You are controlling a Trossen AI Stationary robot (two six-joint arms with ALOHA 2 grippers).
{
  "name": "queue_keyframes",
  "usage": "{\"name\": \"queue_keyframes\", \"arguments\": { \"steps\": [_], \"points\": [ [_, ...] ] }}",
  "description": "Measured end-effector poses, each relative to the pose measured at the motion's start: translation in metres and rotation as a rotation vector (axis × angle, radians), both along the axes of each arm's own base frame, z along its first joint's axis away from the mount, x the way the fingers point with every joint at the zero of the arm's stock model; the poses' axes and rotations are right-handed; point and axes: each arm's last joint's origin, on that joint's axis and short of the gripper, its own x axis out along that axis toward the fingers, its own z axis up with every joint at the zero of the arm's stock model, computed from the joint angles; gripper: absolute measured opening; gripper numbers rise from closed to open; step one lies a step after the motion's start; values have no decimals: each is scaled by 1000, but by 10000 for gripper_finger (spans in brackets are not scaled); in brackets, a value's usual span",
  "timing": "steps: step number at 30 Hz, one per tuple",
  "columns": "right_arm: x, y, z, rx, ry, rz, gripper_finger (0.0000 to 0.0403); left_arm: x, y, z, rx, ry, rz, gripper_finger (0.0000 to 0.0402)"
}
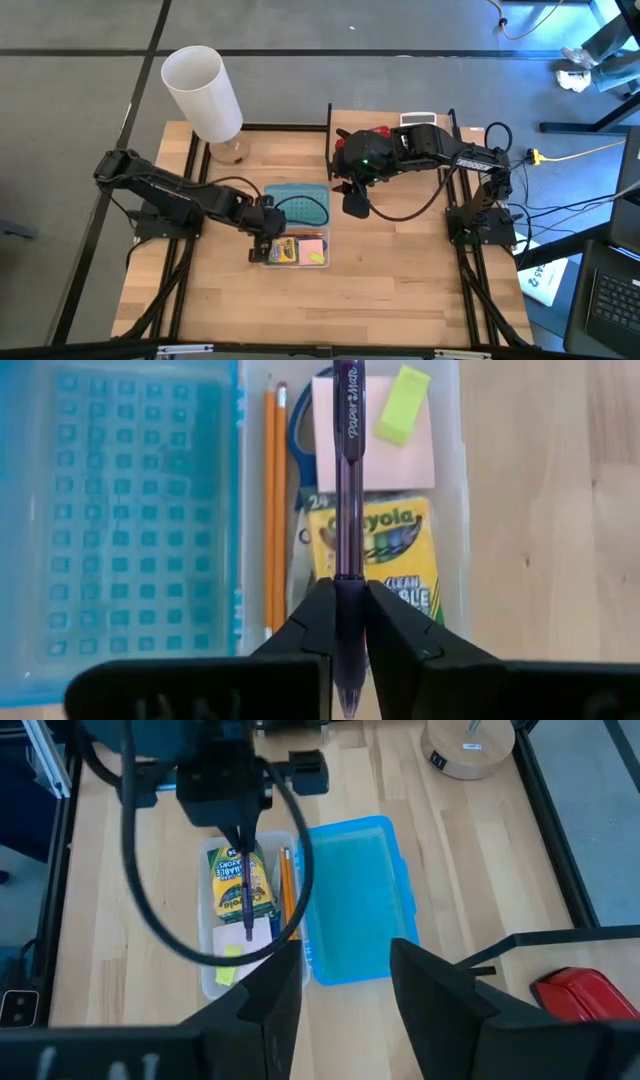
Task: Pack school essentials
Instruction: Put the black pen into the blue supply box
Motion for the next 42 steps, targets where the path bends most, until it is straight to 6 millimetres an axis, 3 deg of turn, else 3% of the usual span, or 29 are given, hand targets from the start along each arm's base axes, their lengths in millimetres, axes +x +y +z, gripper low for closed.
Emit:
{"name": "queue_keyframes", "arguments": {
  "steps": [12, 24, 42],
  "points": [
    [0, 0, 0, -5, -5, 5, 156, 23, -5, -32, 16, 61, 20, 27],
    [0, 0, 0, 4, -4, 25, 156, 32, -7, -56, 61, 127, 56, 27],
    [1, 1, 0, 7, -7, 29, 156, 39, 0, -60, 87, 98, 94, 50]
  ]
}}
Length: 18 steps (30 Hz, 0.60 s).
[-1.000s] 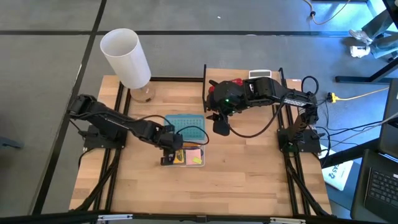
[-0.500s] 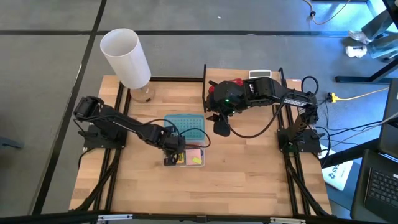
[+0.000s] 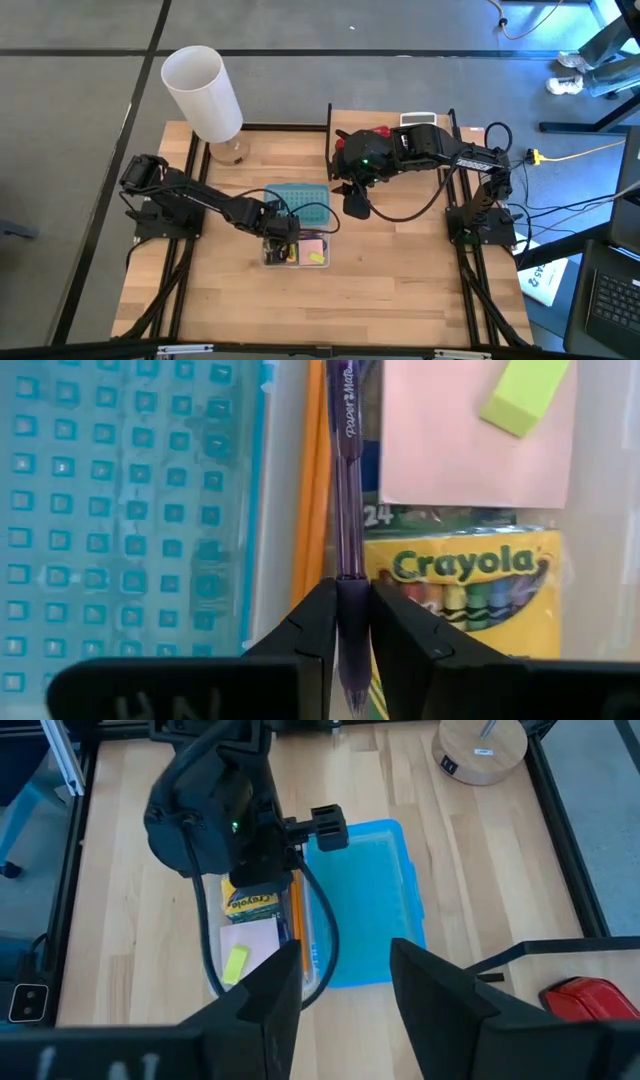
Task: Pack school essentials
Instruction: Put the black pen into the blue supply box
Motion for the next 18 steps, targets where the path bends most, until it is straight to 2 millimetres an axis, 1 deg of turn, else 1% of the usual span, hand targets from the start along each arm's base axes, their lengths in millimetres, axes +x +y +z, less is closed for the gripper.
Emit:
{"name": "queue_keyframes", "arguments": {
  "steps": [7, 15, 18],
  "points": [
    [1, 0, 1, -1, -15, 2, 156, 1, 6, 0, -1, 2, 21, 62],
    [1, 0, 1, -2, -15, 2, 156, 1, 6, 0, -46, 12, -1, 95],
    [1, 0, 1, 1, -15, -1, 156, 0, 5, -1, -57, 23, -6, 100]
  ]
}}
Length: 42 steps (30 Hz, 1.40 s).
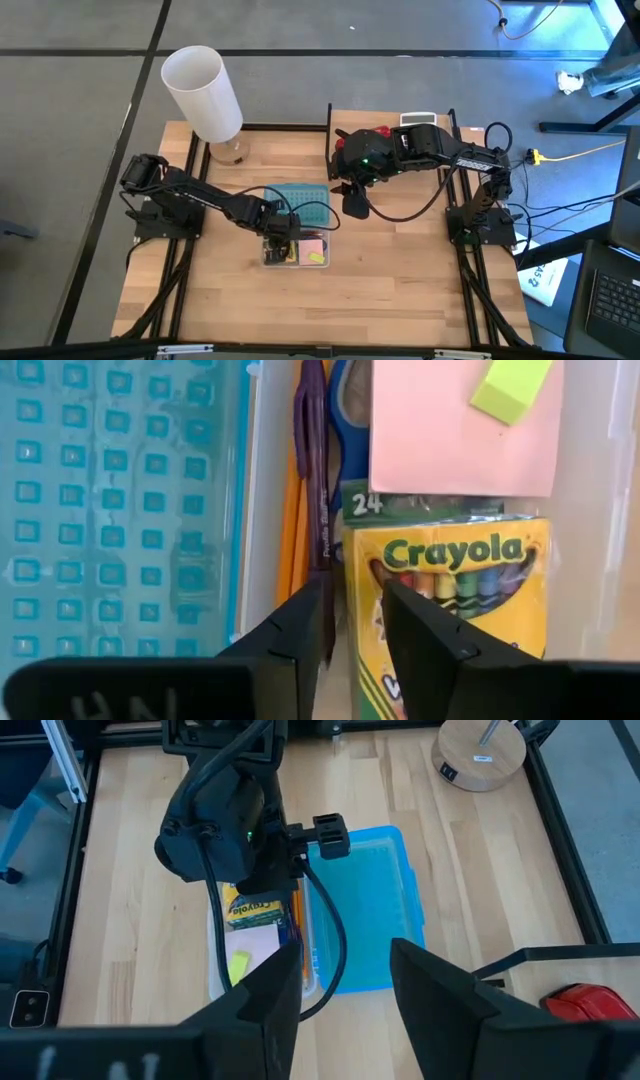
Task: Pack school essentials
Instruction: Put the black pen into the blue supply box, then close the blue supply box
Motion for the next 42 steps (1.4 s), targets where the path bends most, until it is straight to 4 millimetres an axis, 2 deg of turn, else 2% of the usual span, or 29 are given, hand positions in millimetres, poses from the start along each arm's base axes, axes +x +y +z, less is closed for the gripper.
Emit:
{"name": "queue_keyframes", "arguments": {
  "steps": [7, 12, 15, 18, 21, 27, 31, 33, 37, 42],
  "points": [
    [0, 0, 0, 14, 0, -16, 156, -1, 4, 2, -1, 1, 18, 77],
    [-1, 0, -1, 13, 8, -22, 148, -9, 8, 14, -13, 2, 52, 16],
    [-1, 0, -1, 9, 17, -24, 115, -17, 9, 29, -21, -35, 51, 6],
    [-3, 3, -3, 6, 44, -13, 59, -29, 12, 49, -19, -94, 72, 1],
    [-6, 8, -1, -10, 44, 29, 10, -46, 15, 73, -18, -172, 78, 1],
    [-27, 19, 20, -18, -40, 83, 5, -91, 23, 123, -39, -392, 67, 0],
    [-42, 24, 29, -27, -98, 108, 6, -126, 29, 149, -38, -543, 37, 0],
    [-47, 27, 28, -27, -142, 122, 4, -142, 32, 156, -43, -618, 28, 0],
    [-60, 27, 20, -19, -256, 128, 3, -173, 37, 156, -56, -746, 25, 0],
    [-78, 22, 6, 36, -424, 123, 2, -198, 42, 157, -111, -949, 61, 0]
  ]
}}
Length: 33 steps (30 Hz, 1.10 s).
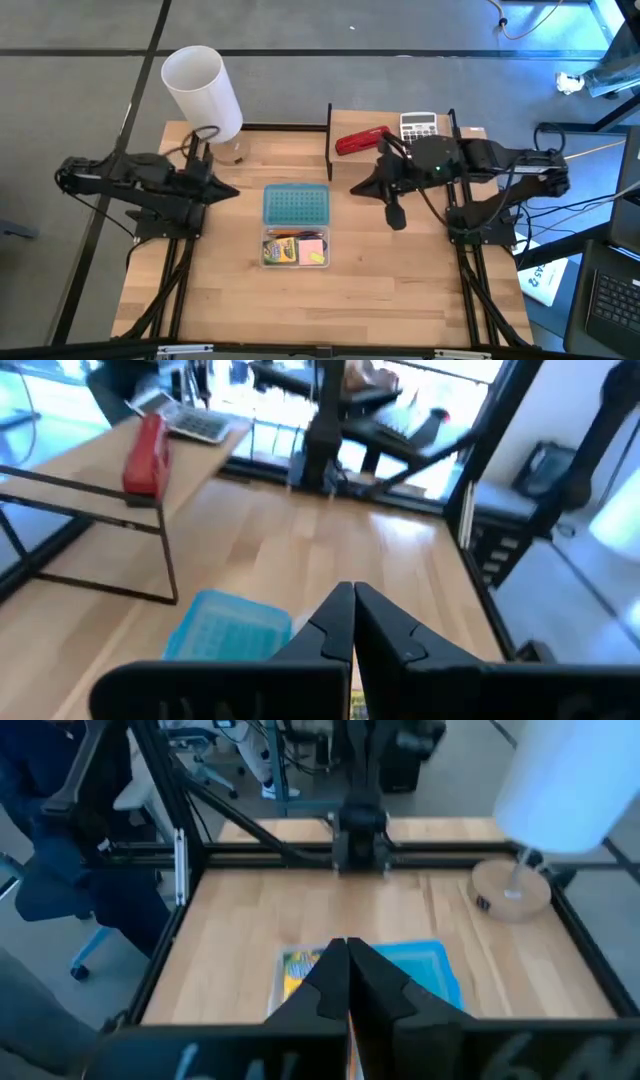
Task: Pack school essentials
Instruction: Close the blue supply box
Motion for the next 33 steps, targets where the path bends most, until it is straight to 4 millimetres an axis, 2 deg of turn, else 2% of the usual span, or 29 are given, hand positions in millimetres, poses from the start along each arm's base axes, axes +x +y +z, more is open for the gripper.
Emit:
{"name": "queue_keyframes", "arguments": {
  "steps": [2, 6, 13, 17, 22, 26, 33],
  "points": [
    [-7, -1, -9, 23, 9, -11, 2, -2, 1, -2, -12, -2, 19, 0],
    [-10, -3, -32, 112, 39, -86, 2, 2, 1, -21, -117, 96, 91, 0],
    [8, -12, -99, 300, 144, -273, 2, 18, 0, -62, -346, 259, 255, 0],
    [11, -24, -132, 433, 177, -396, 2, 31, 2, -82, -443, 345, 366, 0],
    [15, -34, -173, 488, 292, -517, 2, 48, 7, -98, -503, 440, 498, 0],
    [25, -36, -201, 512, 368, -573, 2, 58, 11, -114, -533, 557, 619, 0],
    [43, -42, -237, 524, 455, -691, 1, 71, 19, -134, -548, 679, 750, 0]
  ]
}}
